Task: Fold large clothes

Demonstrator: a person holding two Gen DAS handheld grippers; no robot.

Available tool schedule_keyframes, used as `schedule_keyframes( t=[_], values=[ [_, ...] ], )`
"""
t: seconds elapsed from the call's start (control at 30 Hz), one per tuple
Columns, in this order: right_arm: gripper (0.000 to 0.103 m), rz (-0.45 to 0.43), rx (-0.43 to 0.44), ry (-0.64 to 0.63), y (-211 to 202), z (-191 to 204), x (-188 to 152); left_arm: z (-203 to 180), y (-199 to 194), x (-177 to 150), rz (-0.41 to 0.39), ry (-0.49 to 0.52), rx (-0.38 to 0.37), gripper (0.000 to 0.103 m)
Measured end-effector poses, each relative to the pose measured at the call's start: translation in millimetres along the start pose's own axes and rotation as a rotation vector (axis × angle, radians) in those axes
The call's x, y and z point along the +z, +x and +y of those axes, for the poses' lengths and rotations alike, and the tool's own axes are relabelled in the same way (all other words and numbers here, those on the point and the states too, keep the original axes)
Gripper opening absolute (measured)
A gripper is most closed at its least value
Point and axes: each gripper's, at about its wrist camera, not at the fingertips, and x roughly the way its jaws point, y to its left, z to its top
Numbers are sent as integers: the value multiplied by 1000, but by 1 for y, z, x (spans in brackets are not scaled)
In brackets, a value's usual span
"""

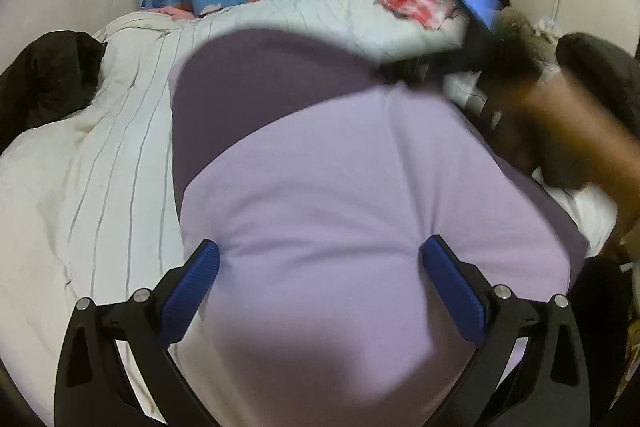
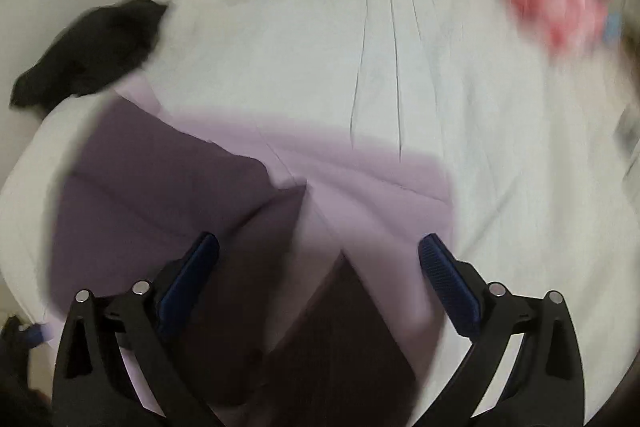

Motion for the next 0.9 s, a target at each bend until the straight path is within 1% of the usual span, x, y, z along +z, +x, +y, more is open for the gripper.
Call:
schedule_keyframes(
  t=[0.03,0.07,0.1,0.13,0.2,0.23,0.3,0.33,0.37,0.4,0.43,0.47,0.5,0.53,0.57,0.6,0.63,0.67,0.7,0.77,0.8,0.83,0.9],
  values=[
    [97,-11,-24,0,0,-3,-3,0,2,3,1,9,-4,97],
    [96,-2,-47,-18,-2,-2,-2,-6,3,4,12,29,17,97],
    [96,14,-51,-23,-5,-3,0,-11,5,4,18,48,43,97],
    [96,37,-44,-15,-12,-5,4,-11,4,3,16,51,45,97],
    [96,15,-38,-8,-42,-2,5,-4,3,0,18,33,32,97],
    [96,-26,-7,-30,-69,4,-3,0,1,-3,20,19,28,97],
    [96,-97,50,-88,-123,25,-40,6,0,-7,19,-9,18,97],
    [96,-109,43,-110,-137,30,-56,9,0,-8,16,-19,11,98],
    [96,-101,24,-141,-146,35,-77,10,0,-7,15,-21,10,97],
    [96,-71,0,-169,-146,39,-93,10,1,-6,16,-22,13,97],
    [96,-9,-61,-217,-129,43,-117,9,1,-5,18,-23,16,97],
    [96,4,-88,-220,-114,38,-138,8,2,-4,29,-17,16,97],
    [96,-1,-69,-190,-109,31,-149,4,1,-2,46,4,20,97],
    [96,28,-25,-126,-104,19,-154,-1,-3,-2,45,16,33,97],
    [96,43,-12,-98,-105,13,-153,-7,-12,-2,35,15,41,97],
    [96,40,-30,-111,-110,14,-154,-9,-21,-2,17,5,27,97],
    [96,34,-67,-142,-115,19,-158,-14,-29,-5,-2,2,16,97],
    [96,37,-87,-164,-116,21,-162,-19,-30,-8,0,13,30,97],
    [96,41,-90,-173,-113,18,-165,-24,-21,-14,35,34,44,97],
    [96,72,-35,-136,-107,5,-164,-34,-11,-21,33,91,108,98],
    [96,87,-29,-132,-105,5,-164,-37,-8,-24,24,110,134,98],
    [96,98,-44,-152,-108,10,-160,-37,-8,-22,27,104,139,98],
    [96,101,-59,-177,-121,19,-152,-32,-10,-19,39,70,122,98]
  ],
)
